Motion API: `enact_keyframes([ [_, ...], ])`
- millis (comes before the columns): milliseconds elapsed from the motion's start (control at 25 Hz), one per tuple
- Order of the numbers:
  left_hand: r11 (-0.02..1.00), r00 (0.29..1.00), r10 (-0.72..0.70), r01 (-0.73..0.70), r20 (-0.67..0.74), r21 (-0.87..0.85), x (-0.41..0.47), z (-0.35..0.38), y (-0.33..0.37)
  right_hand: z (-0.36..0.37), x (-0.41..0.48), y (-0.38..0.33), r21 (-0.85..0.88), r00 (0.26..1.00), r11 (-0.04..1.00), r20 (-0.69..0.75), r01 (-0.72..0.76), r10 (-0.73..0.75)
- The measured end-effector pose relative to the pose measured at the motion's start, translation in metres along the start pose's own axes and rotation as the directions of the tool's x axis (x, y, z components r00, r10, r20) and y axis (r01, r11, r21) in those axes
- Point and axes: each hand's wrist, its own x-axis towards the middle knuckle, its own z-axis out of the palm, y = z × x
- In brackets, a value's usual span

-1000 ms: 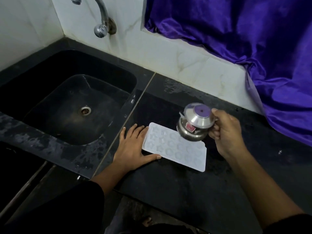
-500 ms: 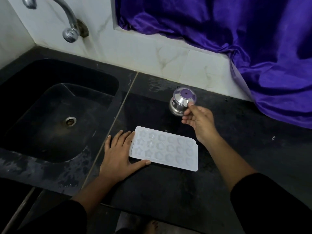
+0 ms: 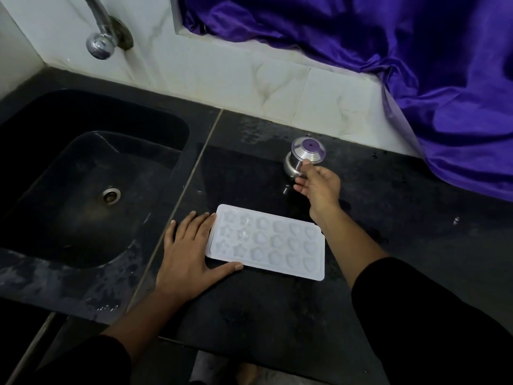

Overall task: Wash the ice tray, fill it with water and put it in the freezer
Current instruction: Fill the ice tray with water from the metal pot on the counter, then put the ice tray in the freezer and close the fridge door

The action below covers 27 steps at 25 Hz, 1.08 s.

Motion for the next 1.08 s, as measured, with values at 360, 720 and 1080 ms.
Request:
enact_keyframes([
  [360, 1.0, 1.0, -0.009, 0.009, -0.003, -0.022, -0.001, 0.0, 0.001, -0.082, -0.073, 0.013, -0.383, 0.992, 0.923, -0.1, 0.034, -0.078],
  [720, 0.996, 1.0, -0.023, 0.024, 0.012, -0.085, -0.003, -0.002, 0.0, -0.111, -0.122, 0.061, -0.678, 0.999, 0.734, 0.003, 0.032, -0.041],
  [1080, 0.867, 0.984, -0.167, 0.178, 0.064, -0.466, -0.01, -0.035, -0.002, -0.089, -0.143, 0.05, -0.495, 0.994, 0.863, 0.037, 0.104, -0.099],
])
